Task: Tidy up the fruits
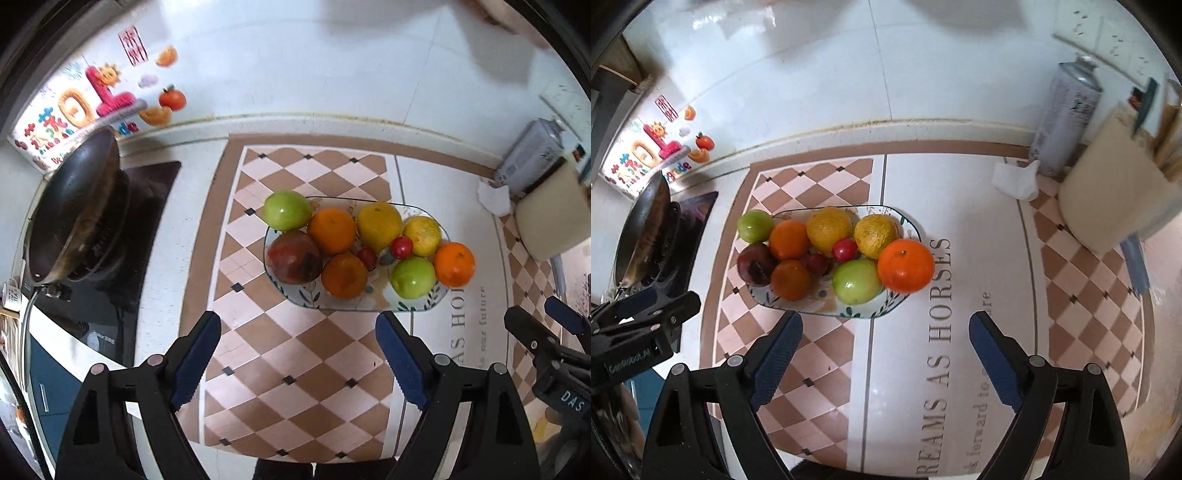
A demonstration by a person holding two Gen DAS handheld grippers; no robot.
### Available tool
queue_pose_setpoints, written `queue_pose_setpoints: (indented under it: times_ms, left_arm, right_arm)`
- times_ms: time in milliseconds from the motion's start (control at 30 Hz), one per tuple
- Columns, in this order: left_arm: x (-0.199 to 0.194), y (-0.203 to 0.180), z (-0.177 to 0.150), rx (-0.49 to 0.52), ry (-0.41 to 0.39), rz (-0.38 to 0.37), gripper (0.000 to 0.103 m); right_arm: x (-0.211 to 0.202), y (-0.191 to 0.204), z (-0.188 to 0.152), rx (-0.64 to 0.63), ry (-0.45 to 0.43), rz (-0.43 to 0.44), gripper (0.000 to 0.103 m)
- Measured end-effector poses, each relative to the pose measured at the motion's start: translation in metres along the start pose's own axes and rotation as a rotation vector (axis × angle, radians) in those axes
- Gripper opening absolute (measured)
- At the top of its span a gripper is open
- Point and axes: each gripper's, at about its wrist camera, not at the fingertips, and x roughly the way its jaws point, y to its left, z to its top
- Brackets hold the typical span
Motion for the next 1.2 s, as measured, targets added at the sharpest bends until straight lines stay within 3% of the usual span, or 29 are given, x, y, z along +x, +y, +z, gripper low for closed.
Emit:
queue_pose_setpoints:
  times_ms: [567, 1200]
  left_arm:
    - [-0.136, 0.024, -0.1, 0.091, -0.245, -0.068, 0.086]
    - [-0.233, 0.041, -0.175, 0.051, -0.348, -0.078, 0.086]
  right_arm:
    - [-0.167, 0.048, -0.124, 0.047, -0.235, -0.053, 0.094]
    - [-0.284, 0.056, -0.194, -0.004, -0.355, 0.009, 0.094]
